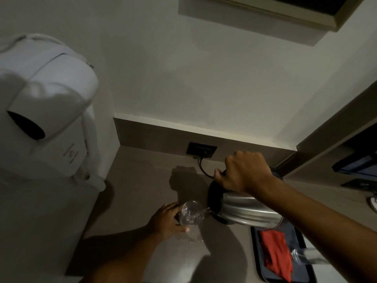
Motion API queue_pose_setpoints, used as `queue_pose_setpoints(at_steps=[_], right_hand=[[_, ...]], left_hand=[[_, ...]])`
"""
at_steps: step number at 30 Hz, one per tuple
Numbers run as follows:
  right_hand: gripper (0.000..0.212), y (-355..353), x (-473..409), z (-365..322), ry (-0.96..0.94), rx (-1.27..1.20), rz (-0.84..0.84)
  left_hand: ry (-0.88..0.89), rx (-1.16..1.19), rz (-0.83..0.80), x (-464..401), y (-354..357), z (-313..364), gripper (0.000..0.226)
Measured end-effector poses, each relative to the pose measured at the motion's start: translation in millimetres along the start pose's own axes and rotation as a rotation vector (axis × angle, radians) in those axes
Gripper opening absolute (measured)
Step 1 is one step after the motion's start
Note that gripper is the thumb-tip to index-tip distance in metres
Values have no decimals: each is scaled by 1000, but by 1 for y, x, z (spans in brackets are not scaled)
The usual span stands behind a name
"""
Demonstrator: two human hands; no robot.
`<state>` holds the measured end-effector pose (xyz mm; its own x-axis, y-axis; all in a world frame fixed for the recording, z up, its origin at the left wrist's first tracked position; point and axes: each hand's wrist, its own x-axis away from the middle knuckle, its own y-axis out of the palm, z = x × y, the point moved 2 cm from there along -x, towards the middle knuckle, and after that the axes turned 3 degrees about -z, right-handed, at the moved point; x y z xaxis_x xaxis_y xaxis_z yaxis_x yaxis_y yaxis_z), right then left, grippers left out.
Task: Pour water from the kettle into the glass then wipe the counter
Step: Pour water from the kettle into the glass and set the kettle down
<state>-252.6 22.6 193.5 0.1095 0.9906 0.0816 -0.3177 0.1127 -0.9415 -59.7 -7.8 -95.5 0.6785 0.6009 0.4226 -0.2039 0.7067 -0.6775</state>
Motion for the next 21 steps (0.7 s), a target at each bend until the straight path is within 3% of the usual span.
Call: queue_pose_setpoints(at_steps=[21], right_hand=[[57,11,-5,-2,30,-49,-9]], left_hand=[[33,32,12,-5,4,-7,107]])
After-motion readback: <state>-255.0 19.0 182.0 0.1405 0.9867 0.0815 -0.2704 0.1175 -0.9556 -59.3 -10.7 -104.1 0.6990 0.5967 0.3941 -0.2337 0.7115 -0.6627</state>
